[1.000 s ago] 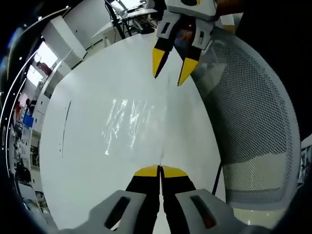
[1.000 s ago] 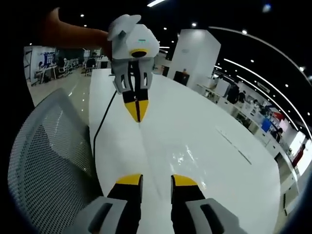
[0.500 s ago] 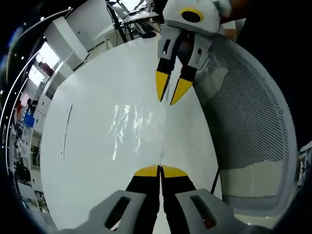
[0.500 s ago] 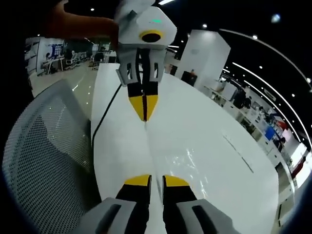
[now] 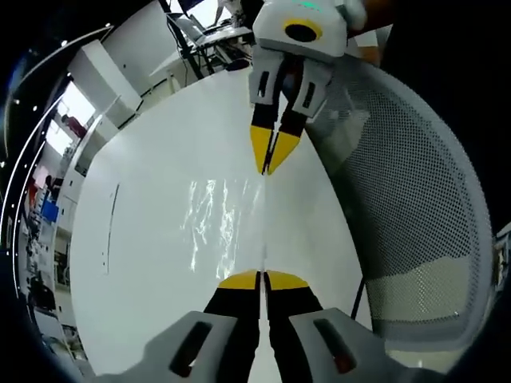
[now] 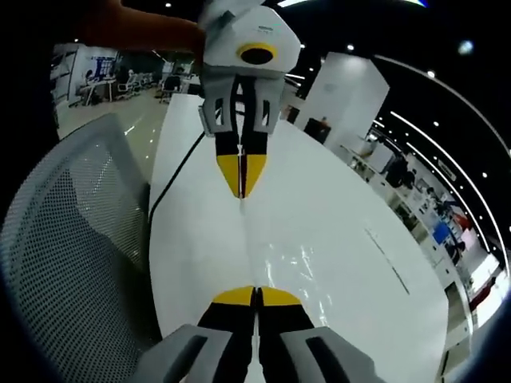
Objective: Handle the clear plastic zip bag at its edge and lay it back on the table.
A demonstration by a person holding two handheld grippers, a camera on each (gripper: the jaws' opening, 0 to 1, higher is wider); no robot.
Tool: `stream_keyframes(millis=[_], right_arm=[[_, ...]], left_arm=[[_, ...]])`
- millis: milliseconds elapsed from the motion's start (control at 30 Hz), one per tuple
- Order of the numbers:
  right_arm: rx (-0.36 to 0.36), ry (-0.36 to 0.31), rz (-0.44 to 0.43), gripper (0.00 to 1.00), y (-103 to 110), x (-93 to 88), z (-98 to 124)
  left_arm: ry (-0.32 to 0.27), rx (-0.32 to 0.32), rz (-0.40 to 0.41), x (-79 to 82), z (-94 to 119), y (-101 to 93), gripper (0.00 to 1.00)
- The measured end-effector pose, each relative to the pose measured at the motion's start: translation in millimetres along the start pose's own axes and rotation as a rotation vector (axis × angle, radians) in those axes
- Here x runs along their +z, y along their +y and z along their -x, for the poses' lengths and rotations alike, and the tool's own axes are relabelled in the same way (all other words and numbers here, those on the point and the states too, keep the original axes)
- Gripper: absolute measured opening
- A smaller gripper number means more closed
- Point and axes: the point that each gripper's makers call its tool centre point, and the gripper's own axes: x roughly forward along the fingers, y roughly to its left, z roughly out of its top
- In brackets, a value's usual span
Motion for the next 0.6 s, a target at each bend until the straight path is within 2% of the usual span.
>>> stream_keyframes(millis=[167,367,500,600], right_arm=[[0.008,-0.005,0.012,0.0,2,1.6,0],[0.01,-0.01,0.007,0.0,1,2.5,0],[0.011,-0.017,-0.001,0.0,0,3.0,1],[0.009,-0.017,0.0,0.0,0,2.8,2]], left_arm=[[-0.024,0.013,-0.023,2.9,-2,1.7,0.01],[-0.018,0.027,-0.056,-4.4,-9,4.7,0.05],[-0.021,0.027,-0.064,-9.2,-14,5.5,0.04],[-0.023,0.032,-0.098,-9.9,-15,5.2,0.03]])
